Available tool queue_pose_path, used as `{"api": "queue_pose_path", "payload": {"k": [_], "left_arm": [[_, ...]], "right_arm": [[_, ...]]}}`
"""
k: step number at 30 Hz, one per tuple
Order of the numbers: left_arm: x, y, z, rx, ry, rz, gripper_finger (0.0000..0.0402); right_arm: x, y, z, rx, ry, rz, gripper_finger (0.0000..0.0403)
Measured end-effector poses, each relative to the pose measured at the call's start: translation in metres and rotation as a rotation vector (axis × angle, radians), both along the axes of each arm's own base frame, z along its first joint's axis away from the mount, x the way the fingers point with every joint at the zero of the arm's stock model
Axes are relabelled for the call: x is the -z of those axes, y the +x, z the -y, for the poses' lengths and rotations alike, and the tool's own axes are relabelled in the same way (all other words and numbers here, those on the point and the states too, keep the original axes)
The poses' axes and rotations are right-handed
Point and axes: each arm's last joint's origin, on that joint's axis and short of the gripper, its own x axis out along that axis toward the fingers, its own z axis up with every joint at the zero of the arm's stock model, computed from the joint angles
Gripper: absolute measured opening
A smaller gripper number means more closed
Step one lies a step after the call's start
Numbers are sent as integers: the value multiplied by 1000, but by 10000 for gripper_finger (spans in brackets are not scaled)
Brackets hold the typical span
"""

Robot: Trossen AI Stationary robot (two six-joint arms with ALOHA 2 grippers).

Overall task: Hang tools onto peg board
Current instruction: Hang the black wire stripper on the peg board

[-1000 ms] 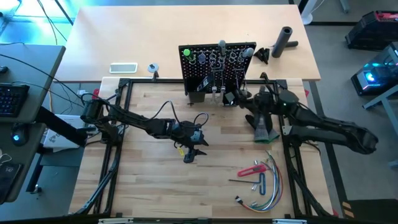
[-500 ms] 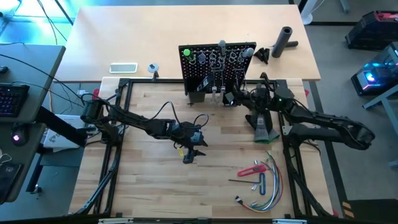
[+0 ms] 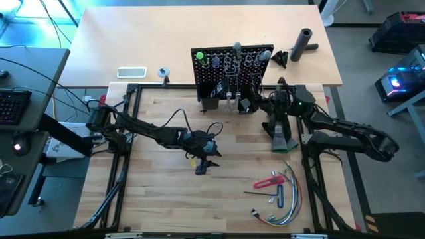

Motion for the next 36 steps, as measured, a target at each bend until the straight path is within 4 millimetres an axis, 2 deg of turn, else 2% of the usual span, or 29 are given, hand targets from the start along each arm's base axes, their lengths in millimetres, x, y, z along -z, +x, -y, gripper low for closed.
{"api": "queue_pose_path", "payload": {"k": [16, 25, 29, 36], "left_arm": [[0, 0, 0, -4, -6, -6, 207], [0, 0, 0, -4, -7, -8, 207], [1, 0, 0, -5, -8, -9, 207], [1, -1, 0, -5, -8, -12, 207]], "right_arm": [[13, 11, 15, 22, 27, 4, 23], [13, 11, 17, 60, 21, 13, 27], [13, 11, 18, 86, 33, 18, 43], [16, 11, 18, 100, 74, 6, 97]]}}
